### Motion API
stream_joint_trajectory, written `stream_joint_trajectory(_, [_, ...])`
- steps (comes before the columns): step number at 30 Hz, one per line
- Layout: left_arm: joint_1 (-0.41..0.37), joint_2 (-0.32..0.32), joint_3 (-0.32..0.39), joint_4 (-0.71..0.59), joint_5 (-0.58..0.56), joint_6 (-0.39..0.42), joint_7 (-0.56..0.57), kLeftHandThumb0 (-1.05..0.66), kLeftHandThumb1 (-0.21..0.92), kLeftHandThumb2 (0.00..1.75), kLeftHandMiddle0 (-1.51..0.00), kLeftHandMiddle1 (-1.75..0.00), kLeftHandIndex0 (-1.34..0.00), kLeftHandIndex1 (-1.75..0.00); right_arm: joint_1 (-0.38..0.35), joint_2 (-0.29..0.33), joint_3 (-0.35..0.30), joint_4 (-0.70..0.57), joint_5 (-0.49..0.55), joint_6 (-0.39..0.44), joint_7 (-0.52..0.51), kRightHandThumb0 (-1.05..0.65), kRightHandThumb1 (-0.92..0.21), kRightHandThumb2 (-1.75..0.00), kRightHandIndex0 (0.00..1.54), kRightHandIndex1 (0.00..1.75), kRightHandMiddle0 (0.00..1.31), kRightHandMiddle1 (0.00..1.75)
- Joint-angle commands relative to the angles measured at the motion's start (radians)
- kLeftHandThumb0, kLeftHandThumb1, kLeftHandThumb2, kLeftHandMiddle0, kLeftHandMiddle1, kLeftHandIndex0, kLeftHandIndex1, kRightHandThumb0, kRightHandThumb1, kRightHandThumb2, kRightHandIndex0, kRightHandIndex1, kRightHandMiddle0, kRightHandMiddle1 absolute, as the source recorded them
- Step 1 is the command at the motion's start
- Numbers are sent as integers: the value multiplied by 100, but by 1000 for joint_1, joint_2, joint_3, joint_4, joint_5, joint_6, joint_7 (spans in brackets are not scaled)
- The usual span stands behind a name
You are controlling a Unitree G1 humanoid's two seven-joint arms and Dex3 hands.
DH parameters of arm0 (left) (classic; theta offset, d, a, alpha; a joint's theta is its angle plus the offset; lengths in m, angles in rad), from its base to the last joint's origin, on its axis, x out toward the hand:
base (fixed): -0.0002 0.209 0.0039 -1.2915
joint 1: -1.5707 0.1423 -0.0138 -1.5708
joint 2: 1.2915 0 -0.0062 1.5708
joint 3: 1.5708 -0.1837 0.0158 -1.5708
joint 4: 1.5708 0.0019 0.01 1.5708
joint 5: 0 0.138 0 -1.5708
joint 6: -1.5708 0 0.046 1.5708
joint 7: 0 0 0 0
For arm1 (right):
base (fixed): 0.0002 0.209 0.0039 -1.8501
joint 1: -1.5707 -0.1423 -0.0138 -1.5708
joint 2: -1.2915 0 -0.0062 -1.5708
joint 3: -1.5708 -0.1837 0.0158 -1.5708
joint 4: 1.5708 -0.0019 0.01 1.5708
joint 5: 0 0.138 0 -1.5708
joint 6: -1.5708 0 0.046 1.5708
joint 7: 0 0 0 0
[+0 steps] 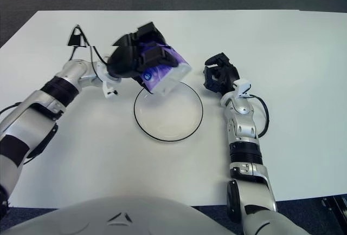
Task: Put the tissue paper into the plate.
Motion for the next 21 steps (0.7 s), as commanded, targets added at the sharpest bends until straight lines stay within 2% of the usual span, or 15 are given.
stream_joint_trajectory(1, [-21, -11, -1, -20, 15, -20, 31, 40, 54, 99, -46, -171, -58, -175, 69, 26, 10, 64, -3, 71, -10, -1, -53, -106, 43, 171, 29, 175])
stream_joint_trajectory(8, [30, -28, 18, -86, -19, -93, 7, 40, 54, 99, -47, -171, -60, -175, 65, 19, 17, 40, -12, 136, -27, -1, -53, -106, 42, 172, 28, 175])
stream_joint_trajectory(11, [53, -30, 25, -105, -25, -99, -7, 40, 54, 99, -47, -171, -61, -175, 65, 18, 19, 32, -15, 151, -35, -1, -53, -106, 43, 172, 28, 175])
stream_joint_trajectory(14, [57, -62, 22, -89, -27, -75, -17, 40, 54, 99, -47, -170, -62, -175, 65, 20, 22, 30, -17, 155, -41, -1, -53, -106, 43, 171, 28, 175])
stream_joint_trajectory(15, [56, -73, 21, -85, -30, -67, -25, 40, 54, 99, -47, -170, -62, -175, 65, 21, 23, 30, -17, 156, -43, -14, -62, -93, 52, 172, 28, 175])
stream_joint_trajectory(17, [54, -101, 6, -76, -41, -44, -80, 40, 55, 96, -46, -169, -61, -175, 65, 22, 25, 30, -17, 156, -46, -25, -70, -81, 60, 173, 28, 175])
stream_joint_trajectory(21, [45, -103, -37, -41, -153, -39, -349, 39, 59, 90, -46, -166, -56, -175, 66, 21, 27, 27, -17, 158, -50, -34, -77, -71, 66, 174, 28, 175])
